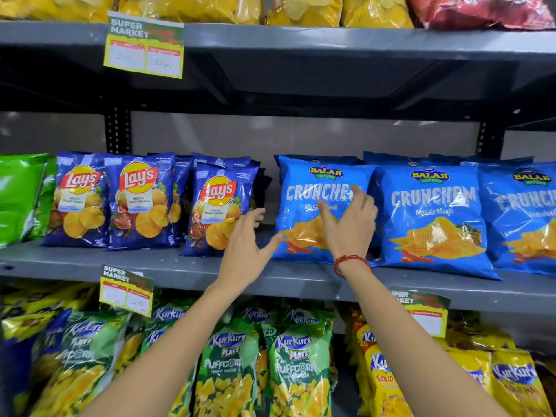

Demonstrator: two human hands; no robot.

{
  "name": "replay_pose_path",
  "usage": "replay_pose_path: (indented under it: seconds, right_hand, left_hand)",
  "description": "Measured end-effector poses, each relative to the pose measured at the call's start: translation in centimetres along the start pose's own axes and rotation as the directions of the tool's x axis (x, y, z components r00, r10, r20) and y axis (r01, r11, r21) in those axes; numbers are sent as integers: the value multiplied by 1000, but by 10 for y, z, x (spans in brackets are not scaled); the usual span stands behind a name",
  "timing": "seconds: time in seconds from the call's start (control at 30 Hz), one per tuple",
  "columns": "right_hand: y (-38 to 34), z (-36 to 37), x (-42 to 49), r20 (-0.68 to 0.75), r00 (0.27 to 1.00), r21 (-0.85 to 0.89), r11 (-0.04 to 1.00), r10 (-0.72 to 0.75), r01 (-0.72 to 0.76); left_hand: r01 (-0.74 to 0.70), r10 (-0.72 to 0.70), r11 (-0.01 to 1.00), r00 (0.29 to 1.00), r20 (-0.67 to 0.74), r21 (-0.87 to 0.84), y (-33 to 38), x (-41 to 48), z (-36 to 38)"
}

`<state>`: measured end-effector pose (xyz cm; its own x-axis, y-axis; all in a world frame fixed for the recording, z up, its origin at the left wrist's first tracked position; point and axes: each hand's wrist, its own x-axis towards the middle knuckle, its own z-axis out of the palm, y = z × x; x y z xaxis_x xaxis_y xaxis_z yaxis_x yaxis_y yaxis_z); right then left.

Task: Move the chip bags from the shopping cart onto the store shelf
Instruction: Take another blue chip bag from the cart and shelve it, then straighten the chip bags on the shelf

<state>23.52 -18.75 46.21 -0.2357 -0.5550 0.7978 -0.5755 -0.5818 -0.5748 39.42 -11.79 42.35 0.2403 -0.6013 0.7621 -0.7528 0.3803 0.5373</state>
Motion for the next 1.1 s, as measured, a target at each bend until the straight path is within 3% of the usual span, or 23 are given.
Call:
replay_pose_path:
  seconds: [0.1, 0.2, 0.37, 0.6, 1.1]
  right_hand:
    - [-23, 10, -10, 127, 989, 217, 975, -72, 43]
    - [-49, 23, -23, 410, 909, 346, 935, -75, -79]
    - [-73, 58, -45, 665, 747, 287, 926, -9, -244]
    - [-69, 94, -56, 775, 617, 227, 853, 134, -471]
    - [-82, 119, -59, 680, 731, 394, 810, 62, -435]
  left_hand:
    - [-44, 49, 994, 998, -45, 101, -15, -14, -36]
    - [-46, 64, 946, 997, -46, 320, -31, -34, -66]
    - [34, -38, 821, 999, -4, 570, -55, -59, -92]
    - [-32, -18, 739, 998, 68, 672, -72, -72, -90]
    - [-14, -2, 760, 1000, 24, 650, -81, -76, -84]
